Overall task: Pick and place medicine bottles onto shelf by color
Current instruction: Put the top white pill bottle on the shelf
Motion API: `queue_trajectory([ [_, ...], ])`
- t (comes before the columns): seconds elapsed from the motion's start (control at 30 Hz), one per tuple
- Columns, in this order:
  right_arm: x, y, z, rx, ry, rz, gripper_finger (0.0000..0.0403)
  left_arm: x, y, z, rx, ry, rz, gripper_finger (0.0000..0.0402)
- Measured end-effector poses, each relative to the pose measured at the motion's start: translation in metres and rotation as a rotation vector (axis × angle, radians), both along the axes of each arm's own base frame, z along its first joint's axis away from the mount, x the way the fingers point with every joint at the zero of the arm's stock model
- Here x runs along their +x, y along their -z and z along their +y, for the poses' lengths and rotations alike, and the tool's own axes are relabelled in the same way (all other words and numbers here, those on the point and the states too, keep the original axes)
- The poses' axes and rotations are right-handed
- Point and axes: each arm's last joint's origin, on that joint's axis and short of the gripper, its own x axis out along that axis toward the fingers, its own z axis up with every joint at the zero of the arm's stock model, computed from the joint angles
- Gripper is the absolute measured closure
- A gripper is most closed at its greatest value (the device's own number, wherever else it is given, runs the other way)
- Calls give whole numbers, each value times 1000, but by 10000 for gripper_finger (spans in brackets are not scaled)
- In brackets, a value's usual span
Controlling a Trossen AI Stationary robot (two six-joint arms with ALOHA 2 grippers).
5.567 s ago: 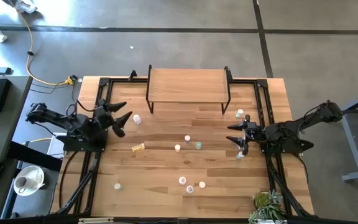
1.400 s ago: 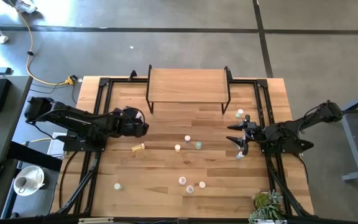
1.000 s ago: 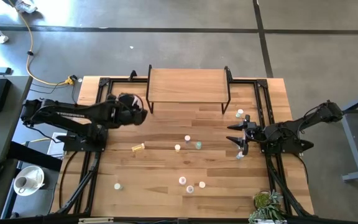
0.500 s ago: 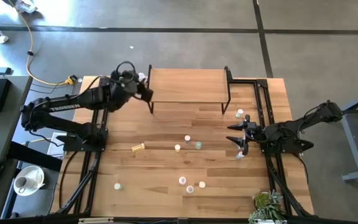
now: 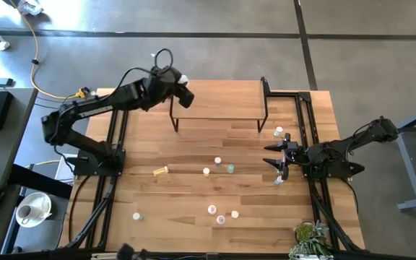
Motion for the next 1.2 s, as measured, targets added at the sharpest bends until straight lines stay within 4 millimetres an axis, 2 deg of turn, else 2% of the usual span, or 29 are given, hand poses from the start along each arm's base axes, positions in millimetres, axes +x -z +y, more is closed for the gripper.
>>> queue_trajectory([
  [0.27, 0, 0, 0, 0, 0, 0, 176, 0, 27, 31, -176, 22, -5, 273],
  [0.57, 0, 0, 0, -1, 0, 4, 176, -8, 44, 53, -236, -56, 24, 273],
  [0.8, 0, 0, 0, -1, 0, 4, 176, -4, 57, 62, -259, -75, 44, 273],
  [1.2, 0, 0, 0, -1, 0, 4, 176, -5, 59, 66, -261, -87, 46, 260],
])
